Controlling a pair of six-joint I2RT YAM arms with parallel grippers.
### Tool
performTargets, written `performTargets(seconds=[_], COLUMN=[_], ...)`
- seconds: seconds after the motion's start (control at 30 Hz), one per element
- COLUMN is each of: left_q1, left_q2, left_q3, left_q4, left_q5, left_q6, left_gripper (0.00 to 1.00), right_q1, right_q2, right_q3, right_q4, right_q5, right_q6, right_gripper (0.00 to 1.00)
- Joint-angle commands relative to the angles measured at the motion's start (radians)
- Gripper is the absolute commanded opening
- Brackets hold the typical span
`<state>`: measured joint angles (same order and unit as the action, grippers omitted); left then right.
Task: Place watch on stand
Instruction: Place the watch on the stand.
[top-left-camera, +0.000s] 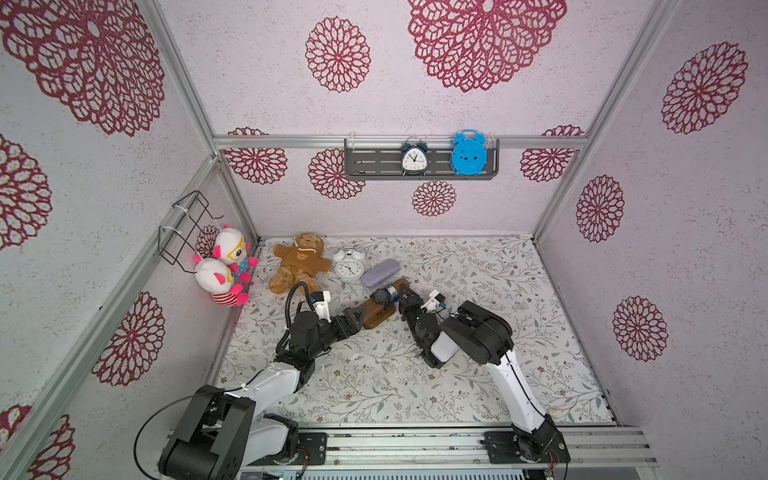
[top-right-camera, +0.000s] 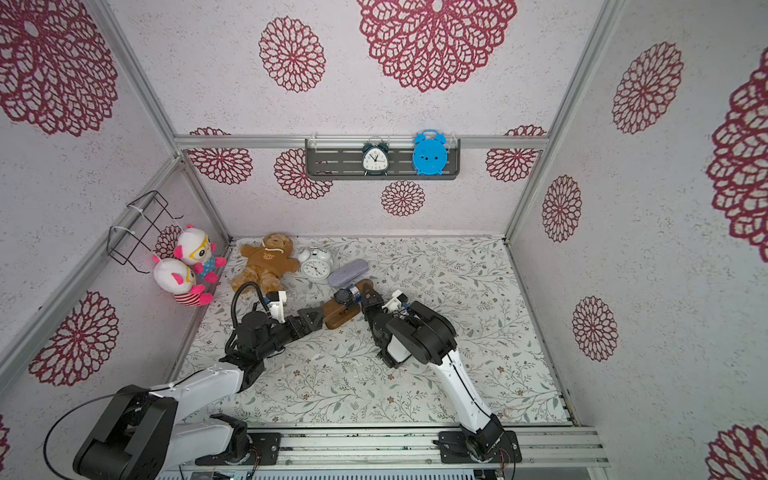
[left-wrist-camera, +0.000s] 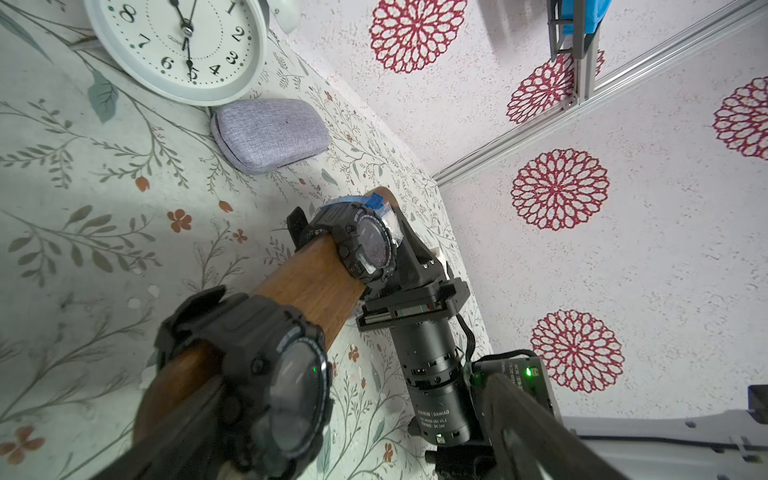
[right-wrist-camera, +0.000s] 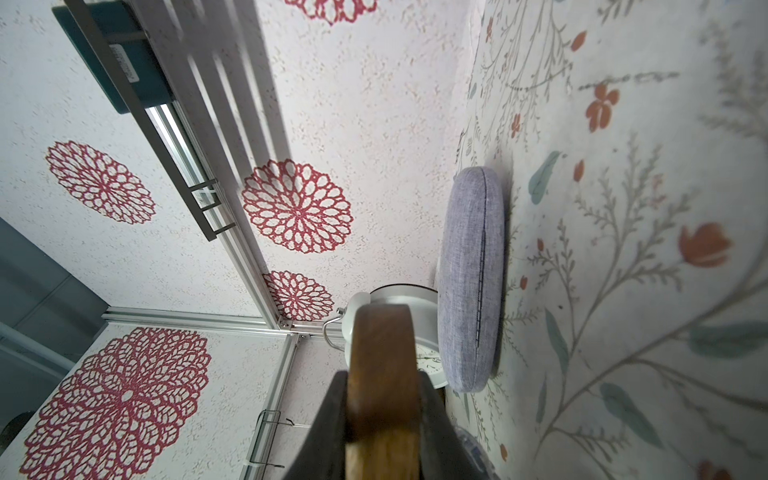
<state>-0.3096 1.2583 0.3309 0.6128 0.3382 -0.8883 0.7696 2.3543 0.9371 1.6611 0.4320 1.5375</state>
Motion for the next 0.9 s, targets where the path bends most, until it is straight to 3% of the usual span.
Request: performTargets(seconds=[0.0,0.53,0.87], left_q1=[-0.007,-0.018,-0.018], left_q2=[0.027,-0.044,-0.117], left_q3=[-0.009,0.166,0.219], left_q4=[-0.016,-0.544,-0.663], left_q5=[-0.015,-0.041,-0.096], left_q6=[-0.023,0.154,0.205], left_gripper=[0.98,0.98,0.98], right_q1=[0.005,0.005,0.004], right_q2=[-0.031,-0.042,-0.045], right_q3=[-0.011,-0.023,-0.038], right_q4=[0.026,0.026,0.026], right_q5=[-0.022,-0.038,-0.064], right_q6=[-0.039,-0.060,-0.074], right_gripper=[0.00,0.00,0.00])
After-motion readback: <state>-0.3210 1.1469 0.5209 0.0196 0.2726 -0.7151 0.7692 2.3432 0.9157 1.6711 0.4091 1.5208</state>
